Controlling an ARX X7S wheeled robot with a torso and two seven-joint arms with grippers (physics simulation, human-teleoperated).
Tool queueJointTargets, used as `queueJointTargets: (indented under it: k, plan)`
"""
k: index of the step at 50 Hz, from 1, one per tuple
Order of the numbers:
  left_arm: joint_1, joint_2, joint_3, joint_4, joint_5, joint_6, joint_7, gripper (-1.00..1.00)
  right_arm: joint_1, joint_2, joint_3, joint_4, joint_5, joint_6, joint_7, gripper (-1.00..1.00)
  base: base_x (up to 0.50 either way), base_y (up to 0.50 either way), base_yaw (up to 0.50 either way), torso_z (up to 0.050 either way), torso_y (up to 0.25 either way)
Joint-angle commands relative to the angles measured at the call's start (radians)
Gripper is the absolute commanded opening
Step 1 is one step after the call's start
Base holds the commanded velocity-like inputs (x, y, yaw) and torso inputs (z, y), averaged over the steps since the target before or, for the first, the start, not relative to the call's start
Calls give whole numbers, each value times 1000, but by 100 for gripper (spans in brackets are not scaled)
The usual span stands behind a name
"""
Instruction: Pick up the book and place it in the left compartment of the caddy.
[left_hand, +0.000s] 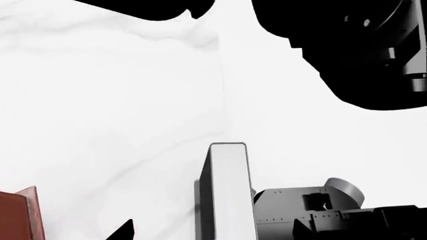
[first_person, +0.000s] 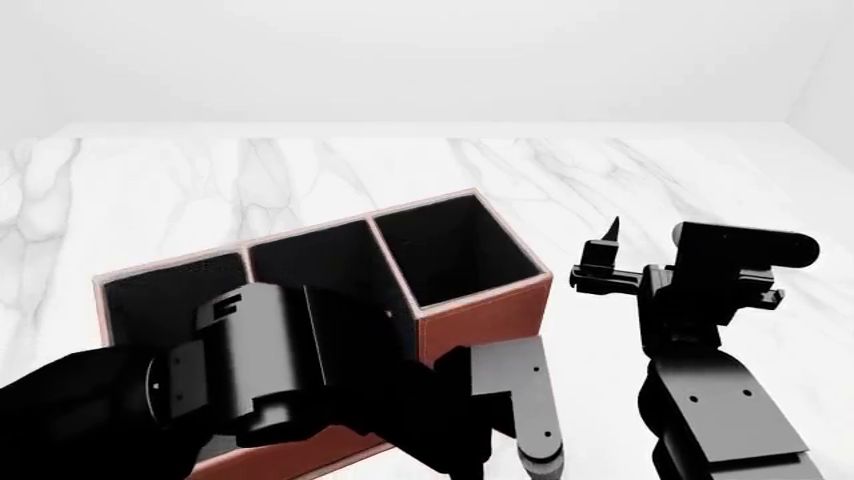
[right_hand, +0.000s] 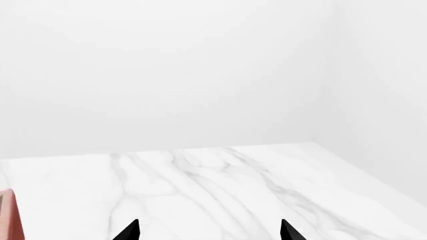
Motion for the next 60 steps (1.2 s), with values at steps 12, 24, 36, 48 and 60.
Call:
queueJointTargets:
  k: [12, 24, 36, 48, 60]
  plan:
    - [30, 36, 65, -101, 72, 90, 83, 100, -4, 3, 0, 4, 13, -9, 2, 100, 0, 0, 0, 0, 0]
    - [51, 60, 93, -126, 96, 132, 112, 100, 0, 3, -11, 9, 13, -12, 4, 100, 0, 0, 0, 0, 0]
    - [76, 85, 124, -117, 102, 141, 117, 100, -1, 7, -6, 5, 20, -11, 10, 100, 0, 0, 0, 0, 0]
    - [92, 100, 142, -164, 121, 178, 149, 100, -3, 9, -4, 9, 26, -17, 11, 100, 0, 0, 0, 0, 0]
    - [133, 119, 173, -223, 147, 237, 196, 100, -7, 12, 1, 13, 33, -26, 12, 100, 0, 0, 0, 0, 0]
